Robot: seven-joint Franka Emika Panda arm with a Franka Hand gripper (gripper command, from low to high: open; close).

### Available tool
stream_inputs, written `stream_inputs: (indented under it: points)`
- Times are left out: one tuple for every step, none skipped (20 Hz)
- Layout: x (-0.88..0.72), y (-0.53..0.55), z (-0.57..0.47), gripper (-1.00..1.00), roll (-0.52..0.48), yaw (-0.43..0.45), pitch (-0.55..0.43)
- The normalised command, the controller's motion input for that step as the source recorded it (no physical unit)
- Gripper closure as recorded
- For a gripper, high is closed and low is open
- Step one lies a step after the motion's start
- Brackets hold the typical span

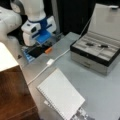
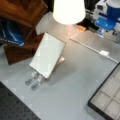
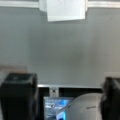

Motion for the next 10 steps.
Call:
stream_inputs:
  points:
    - [-0.29,-0.14,-0.34,1.0,-0.046,0.03,-0.229]
    - [-0.28,-0.12,-0.39,1.0,-0.012,0.022,-0.257]
    - [-0.28,-0.09,-0.44,1.0,0.022,0.016,-0.278]
    - [-0.28,-0.07,-0.49,1.0,0.045,0.02,-0.299]
    - [-0.29,-0.05,-0.52,1.0,0.054,0.026,-0.309]
    - [-0.29,-0.05,-0.53,1.0,0.056,0.027,-0.312]
    - [-0.31,-0.05,-0.54,1.0,0.077,0.04,-0.331]
    - [-0.33,-0.05,-0.56,1.0,0.092,0.051,-0.342]
    - [-0.36,-0.05,-0.57,1.0,0.099,0.062,-0.351]
    - [-0.38,-0.05,-0.57,1.0,0.099,0.064,-0.355]
